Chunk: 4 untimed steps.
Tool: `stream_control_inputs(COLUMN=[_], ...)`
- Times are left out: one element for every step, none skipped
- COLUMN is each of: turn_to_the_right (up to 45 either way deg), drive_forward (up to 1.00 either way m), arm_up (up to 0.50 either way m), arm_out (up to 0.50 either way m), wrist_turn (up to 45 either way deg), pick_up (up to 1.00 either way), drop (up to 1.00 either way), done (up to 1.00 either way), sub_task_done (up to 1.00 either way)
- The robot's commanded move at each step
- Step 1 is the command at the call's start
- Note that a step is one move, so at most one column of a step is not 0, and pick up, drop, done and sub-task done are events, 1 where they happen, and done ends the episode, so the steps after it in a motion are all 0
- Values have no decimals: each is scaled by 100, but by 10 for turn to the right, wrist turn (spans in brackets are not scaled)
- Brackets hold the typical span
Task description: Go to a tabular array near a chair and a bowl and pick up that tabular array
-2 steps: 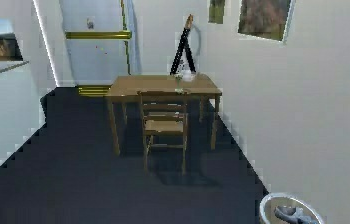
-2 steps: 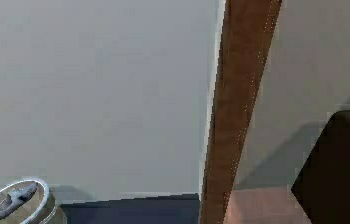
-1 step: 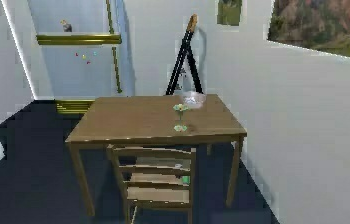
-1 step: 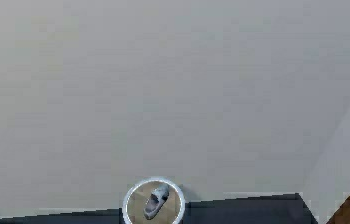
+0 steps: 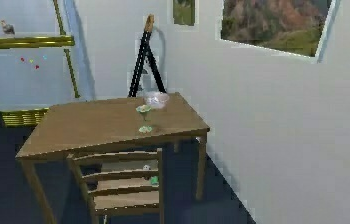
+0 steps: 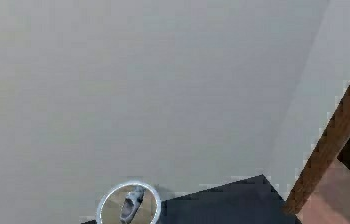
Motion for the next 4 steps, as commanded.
stream_control_inputs(turn_to_the_right=[0,-450,-450,-120], drive_forward=[35,0,0,0], arm_up=[0,0,0,0], arm_out=[0,0,0,0], wrist_turn=[0,0,0,0], pick_up=[0,0,0,0], drop=[0,0,0,0], done=[0,0,0,0], sub_task_done=[0,0,0,0])
